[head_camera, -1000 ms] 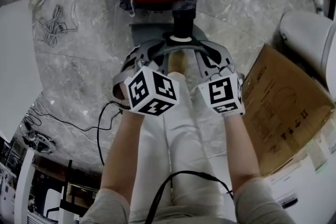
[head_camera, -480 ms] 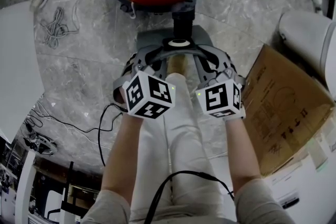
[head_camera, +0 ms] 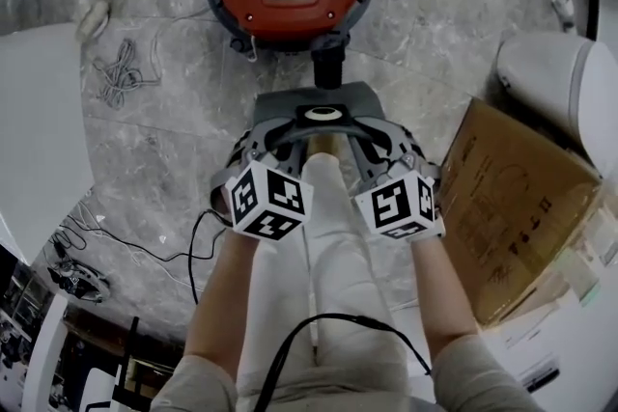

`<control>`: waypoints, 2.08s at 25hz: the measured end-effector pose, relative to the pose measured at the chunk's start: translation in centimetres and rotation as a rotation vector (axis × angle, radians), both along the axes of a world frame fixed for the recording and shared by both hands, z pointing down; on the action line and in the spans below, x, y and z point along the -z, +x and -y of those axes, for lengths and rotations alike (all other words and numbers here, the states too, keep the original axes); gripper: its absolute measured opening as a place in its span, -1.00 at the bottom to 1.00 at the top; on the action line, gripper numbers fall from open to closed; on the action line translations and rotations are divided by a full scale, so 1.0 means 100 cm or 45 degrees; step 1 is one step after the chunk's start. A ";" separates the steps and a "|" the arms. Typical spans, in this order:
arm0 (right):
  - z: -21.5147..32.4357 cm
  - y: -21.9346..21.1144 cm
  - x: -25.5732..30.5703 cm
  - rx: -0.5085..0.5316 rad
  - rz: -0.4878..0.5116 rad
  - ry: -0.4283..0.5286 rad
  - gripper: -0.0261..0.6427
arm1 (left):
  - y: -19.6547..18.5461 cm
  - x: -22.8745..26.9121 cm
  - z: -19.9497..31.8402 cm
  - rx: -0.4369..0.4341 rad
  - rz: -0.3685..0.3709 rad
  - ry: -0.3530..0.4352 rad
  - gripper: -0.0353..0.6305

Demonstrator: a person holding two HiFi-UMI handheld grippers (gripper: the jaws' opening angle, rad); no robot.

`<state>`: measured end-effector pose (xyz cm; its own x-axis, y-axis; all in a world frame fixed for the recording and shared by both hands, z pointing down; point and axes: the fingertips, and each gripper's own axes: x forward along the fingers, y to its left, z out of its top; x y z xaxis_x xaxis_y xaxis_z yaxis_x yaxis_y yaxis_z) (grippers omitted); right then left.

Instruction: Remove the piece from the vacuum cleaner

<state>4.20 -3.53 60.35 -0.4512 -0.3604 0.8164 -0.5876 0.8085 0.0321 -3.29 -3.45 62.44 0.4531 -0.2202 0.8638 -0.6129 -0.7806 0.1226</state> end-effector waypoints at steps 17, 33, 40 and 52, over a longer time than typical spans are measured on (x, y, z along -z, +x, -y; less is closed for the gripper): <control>-0.014 -0.014 0.141 -0.035 0.077 -0.064 -0.85 | -0.011 0.141 -0.010 -0.042 -0.093 0.005 -0.80; -0.029 -0.019 0.265 -0.009 0.210 -0.031 -0.85 | -0.011 0.259 -0.029 -0.048 -0.214 -0.013 -0.80; -0.031 -0.018 0.316 -0.011 0.230 0.010 -0.85 | -0.009 0.308 -0.035 -0.117 -0.283 -0.014 -0.80; -0.045 -0.018 0.386 -0.016 0.316 -0.027 -0.85 | -0.008 0.386 -0.045 -0.119 -0.425 -0.013 -0.80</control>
